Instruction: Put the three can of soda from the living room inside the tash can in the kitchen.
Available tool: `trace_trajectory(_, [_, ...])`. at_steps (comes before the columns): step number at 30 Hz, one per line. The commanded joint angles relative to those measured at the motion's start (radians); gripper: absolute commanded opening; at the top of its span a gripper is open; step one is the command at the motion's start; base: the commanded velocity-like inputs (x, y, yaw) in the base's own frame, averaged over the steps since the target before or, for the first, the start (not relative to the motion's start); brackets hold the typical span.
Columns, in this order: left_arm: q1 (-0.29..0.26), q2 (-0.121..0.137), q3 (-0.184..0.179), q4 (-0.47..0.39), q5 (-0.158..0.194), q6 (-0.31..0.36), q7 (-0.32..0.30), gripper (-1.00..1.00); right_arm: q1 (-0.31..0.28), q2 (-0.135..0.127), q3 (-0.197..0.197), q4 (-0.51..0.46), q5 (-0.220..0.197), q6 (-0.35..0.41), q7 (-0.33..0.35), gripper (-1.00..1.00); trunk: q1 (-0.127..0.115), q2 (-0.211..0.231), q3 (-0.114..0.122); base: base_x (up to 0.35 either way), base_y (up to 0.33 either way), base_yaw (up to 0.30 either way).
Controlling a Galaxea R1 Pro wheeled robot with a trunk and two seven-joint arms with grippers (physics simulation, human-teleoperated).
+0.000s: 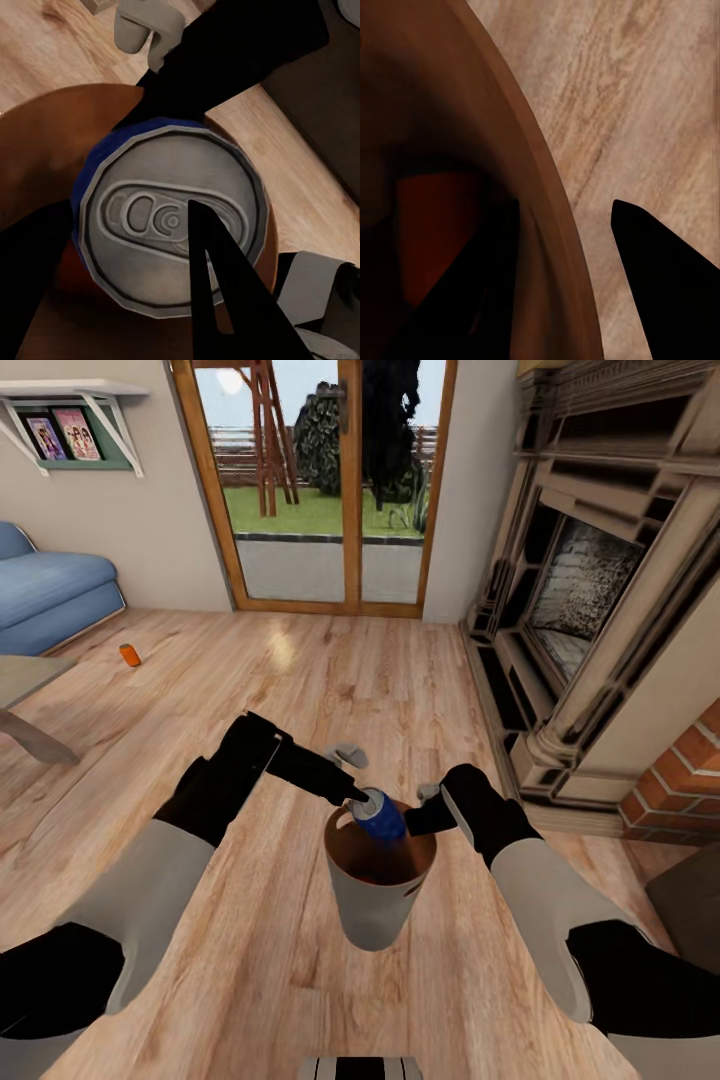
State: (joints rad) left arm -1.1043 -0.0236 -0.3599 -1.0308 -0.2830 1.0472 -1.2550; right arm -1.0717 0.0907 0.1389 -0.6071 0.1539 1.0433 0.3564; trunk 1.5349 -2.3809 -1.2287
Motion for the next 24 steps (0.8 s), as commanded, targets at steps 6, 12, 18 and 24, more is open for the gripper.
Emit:
trace_trajectory(6, [0.002, -0.001, -0.073, -0.002, -0.004, 0.0, 0.004, -1.0, -0.006, -0.005, -0.001, 0.002, -0.03, 0.004, -0.001, -1.0, 0.0, 0.0, 0.0, 0.0, 0.0, 0.0])
trace_trajectory(12, [0.002, -0.001, -0.112, 0.002, -0.004, 0.0, 0.026, -1.0, -0.009, -0.006, -0.002, 0.002, -0.03, 0.004, -0.001, -1.0, 0.0, 0.0, 0.0, 0.0, 0.0, 0.0])
trace_trajectory(18, [0.003, -0.004, -0.167, 0.013, -0.003, 0.0, 0.08, -1.0, -0.008, -0.003, -0.002, 0.003, -0.03, 0.004, -0.001, -1.0, 0.0, 0.0, 0.0, 0.0, 0.0, 0.0])
trace_trajectory(24, [0.004, -0.036, -0.182, 0.064, -0.001, 0.0, 0.143, -1.0, -0.009, 0.0, -0.001, 0.003, -0.03, 0.004, -0.001, -1.0, 0.0, 0.0, 0.0, 0.0, 0.0, 0.0])
